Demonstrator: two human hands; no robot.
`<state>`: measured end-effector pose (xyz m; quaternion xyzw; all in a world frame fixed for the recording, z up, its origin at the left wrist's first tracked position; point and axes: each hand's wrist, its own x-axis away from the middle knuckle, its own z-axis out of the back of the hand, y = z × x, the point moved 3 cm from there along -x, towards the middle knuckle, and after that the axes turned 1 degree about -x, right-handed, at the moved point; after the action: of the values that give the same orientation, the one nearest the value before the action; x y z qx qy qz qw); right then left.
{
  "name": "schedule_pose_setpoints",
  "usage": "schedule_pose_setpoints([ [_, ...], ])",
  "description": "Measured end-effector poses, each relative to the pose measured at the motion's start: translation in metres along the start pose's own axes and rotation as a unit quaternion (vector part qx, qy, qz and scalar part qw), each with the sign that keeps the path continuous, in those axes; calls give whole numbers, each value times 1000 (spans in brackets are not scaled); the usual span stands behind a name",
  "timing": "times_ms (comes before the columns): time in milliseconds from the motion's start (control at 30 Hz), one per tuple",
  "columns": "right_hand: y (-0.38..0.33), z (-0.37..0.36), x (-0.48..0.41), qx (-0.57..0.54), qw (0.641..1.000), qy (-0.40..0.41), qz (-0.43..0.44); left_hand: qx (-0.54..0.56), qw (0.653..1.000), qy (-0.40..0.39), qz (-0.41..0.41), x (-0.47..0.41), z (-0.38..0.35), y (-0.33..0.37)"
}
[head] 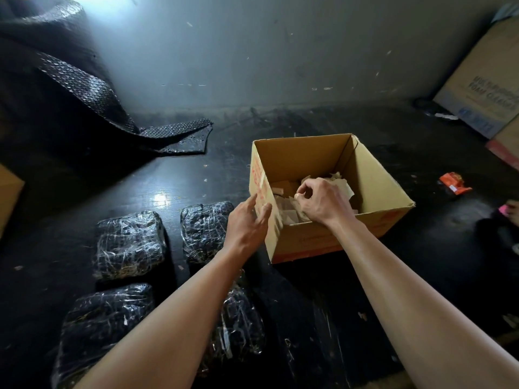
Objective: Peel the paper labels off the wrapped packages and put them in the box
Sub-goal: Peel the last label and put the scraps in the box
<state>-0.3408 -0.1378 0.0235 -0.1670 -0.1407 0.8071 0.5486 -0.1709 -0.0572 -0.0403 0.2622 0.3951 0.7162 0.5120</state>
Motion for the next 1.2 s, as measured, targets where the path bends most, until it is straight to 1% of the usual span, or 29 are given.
schedule_pose_setpoints([
  [133, -54, -11, 17, 8, 999, -18, 48, -61, 997, 23, -28, 34, 55, -27],
  [200, -84, -23, 30, -3, 998, -26, 63, -86, 996, 27, -21, 58, 83, -49],
  [300, -129, -49, 52, -29, 995, -58, 70, -131, 991, 30, 17, 96, 128, -91],
  [400, -175, -90, 80, -39, 991, -100, 85, -153, 985, 44, 65, 134, 173, -135],
  [500, -210, -139, 109, -43, 983, -149, 95, -202, 973, 45, 102, 163, 204, -176],
  [567, -227, -171, 128, -44, 977, -183, 100, -229, 965, 26, 123, 176, 212, -197],
  [633, -238, -199, 144, -43, 971, -212, 103, -256, 959, -3, 124, 184, 214, -210],
  [767, -246, -235, 166, -34, 965, -239, 105, -293, 948, -30, 118, 193, 209, -221],
  [867, -247, -245, 172, -34, 966, -235, 104, -309, 943, -32, 123, 194, 208, -228],
  [1033, -248, -248, 173, -61, 963, -232, 120, -303, 944, -38, 125, 194, 209, -234],
  [1200, -250, -247, 167, -9, 948, -263, 176, -302, 945, -44, 118, 195, 209, -238],
])
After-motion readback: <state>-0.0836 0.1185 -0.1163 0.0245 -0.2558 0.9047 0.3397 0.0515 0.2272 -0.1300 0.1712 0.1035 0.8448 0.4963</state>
